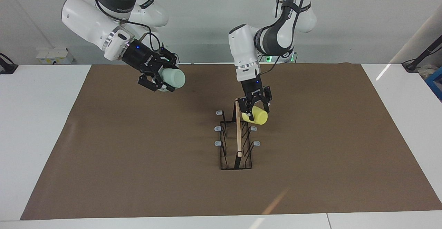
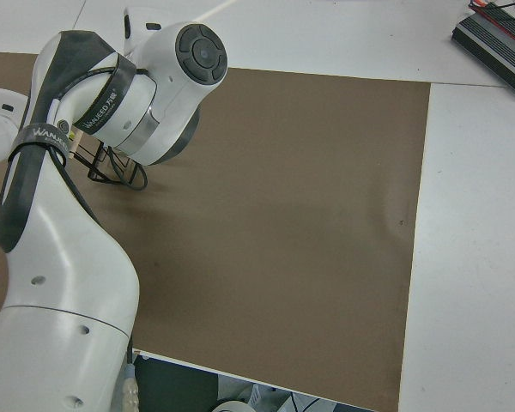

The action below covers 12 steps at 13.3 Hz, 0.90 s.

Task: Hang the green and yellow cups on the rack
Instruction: 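Hang the yellow cup on a rack peg while the right gripper lifts the green cup, then open the left gripper and withdraw while the right gripper carries the green cup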

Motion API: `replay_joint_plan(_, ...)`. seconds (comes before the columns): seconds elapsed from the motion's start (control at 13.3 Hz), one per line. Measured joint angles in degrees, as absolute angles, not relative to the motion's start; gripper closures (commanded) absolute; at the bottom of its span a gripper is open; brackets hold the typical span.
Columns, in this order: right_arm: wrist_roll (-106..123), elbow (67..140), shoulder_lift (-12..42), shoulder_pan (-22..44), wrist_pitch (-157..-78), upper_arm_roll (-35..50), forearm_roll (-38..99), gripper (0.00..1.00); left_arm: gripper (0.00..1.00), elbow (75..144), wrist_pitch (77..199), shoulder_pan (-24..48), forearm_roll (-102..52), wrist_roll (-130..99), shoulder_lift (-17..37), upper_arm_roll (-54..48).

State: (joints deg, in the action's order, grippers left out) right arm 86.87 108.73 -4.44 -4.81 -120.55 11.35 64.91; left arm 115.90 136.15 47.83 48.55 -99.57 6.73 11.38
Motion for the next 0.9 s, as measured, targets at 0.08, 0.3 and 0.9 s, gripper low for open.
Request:
replay_joint_plan(0.08, 88.1, 109.5, -4.9, -5.0, -120.6, 11.4, 68.5, 1.0, 0.0, 115.9, 136.1, 48.0, 48.2, -99.6, 6.6, 11.3)
replay_joint_plan(0.3, 92.1, 112.9, -6.9, -5.1, -120.6, 11.4, 79.1, 1.0, 0.0, 115.9, 135.8, 48.6, 47.0, -99.6, 6.5, 11.3)
replay_joint_plan(0.9, 107.6, 123.1, -10.0, -1.1, -126.8, 11.7, 105.9, 1.0, 0.0, 115.0, 135.5, 44.9, 44.4, -90.5, 5.7, 12.1)
